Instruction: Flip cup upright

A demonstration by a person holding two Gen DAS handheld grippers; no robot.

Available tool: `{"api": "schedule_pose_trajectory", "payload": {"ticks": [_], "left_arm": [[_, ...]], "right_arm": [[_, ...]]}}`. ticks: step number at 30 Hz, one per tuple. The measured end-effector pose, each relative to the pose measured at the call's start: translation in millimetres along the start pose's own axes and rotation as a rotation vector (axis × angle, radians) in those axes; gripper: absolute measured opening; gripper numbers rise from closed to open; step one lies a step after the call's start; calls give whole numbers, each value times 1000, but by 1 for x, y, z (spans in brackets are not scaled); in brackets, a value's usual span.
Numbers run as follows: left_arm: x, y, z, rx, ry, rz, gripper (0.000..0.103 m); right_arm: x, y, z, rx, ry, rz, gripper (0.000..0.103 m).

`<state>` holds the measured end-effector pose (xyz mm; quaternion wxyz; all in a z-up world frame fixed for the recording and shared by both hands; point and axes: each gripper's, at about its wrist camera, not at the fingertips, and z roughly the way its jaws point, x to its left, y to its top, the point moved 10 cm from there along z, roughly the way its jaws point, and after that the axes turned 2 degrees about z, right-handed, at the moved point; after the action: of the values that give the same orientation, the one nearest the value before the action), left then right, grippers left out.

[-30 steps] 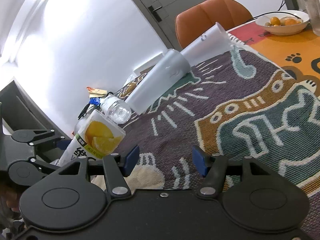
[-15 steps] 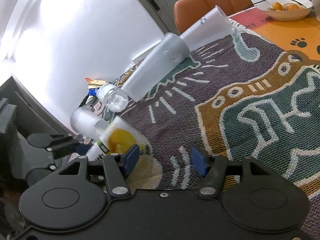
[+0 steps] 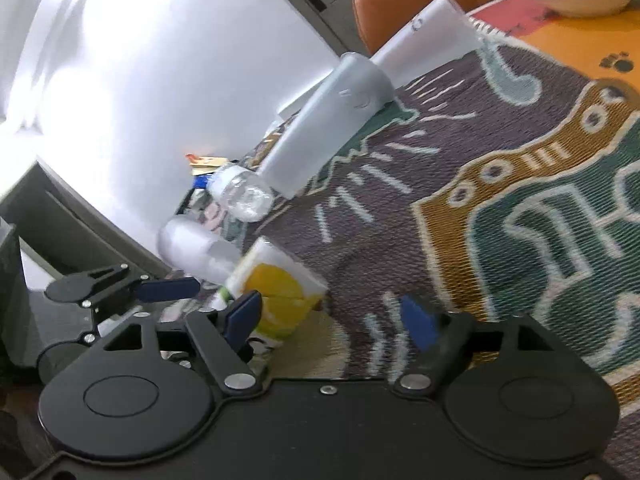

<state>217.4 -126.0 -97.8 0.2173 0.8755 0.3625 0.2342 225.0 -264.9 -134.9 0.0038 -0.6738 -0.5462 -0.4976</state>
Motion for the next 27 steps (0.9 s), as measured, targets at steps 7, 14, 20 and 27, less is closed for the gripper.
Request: {"api": "schedule_pose_trajectory", "payload": {"ticks": [7, 14, 20, 27], "left_arm": [[30, -9, -22, -76, 29, -158, 84], [64, -30, -46, -160, 58, -335, 88], [86, -51, -64, -246, 86, -492, 89], [115, -70, -84, -370, 136, -694, 91]], "right_arm": [[16, -2, 13, 36, 60, 73, 89], [26, -5, 27, 72, 87, 155, 94], [26, -5, 42, 102, 71, 233, 99], [29, -4, 57, 141, 20, 287, 103]]}}
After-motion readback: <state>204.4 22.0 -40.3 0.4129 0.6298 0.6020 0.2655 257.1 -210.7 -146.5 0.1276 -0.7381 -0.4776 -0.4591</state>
